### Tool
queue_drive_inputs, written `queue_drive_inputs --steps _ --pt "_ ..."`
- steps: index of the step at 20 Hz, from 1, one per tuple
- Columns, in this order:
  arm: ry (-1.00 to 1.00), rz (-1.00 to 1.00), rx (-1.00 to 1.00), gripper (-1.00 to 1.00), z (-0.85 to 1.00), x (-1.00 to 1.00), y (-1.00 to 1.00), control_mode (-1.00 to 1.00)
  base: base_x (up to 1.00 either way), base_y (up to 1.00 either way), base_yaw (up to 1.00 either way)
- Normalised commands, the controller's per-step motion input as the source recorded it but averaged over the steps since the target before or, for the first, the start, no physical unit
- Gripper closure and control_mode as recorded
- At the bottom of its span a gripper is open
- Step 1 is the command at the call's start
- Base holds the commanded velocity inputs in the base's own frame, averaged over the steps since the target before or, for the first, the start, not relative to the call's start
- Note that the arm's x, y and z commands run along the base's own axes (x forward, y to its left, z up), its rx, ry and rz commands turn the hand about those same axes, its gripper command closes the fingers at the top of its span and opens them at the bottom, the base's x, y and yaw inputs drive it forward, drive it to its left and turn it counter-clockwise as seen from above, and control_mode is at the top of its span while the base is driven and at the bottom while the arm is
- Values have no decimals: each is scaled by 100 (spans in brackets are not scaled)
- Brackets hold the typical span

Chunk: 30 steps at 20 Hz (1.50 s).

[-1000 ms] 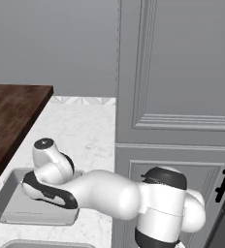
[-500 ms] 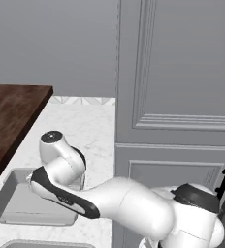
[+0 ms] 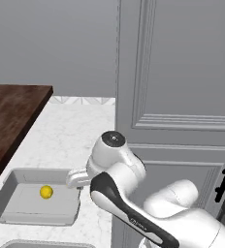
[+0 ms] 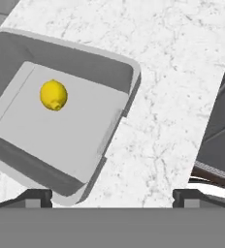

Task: Place one lemon and one chicken drumstick in each tupperware on the nearby counter, to pack two identical lunches.

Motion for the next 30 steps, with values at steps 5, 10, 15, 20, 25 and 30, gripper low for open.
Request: queue_drive_inputs --steps 5,10,15,20,25,30 --pt "-1 -31 3 -100 49 -2 -91 -100 0 0 0" --pt "1 -17 3 -100 9 1 -84 -100 0 0 0" --pt "-1 -9 0 -100 52 0 -76 -100 0 0 0" --pt "-1 2 -3 -100 22 -15 -54 -100 0 0 0" --pt "0 3 -11 -100 34 -39 -70 -100 0 0 0" --pt "-1 3 -13 -100 30 -59 -67 -100 0 0 0"
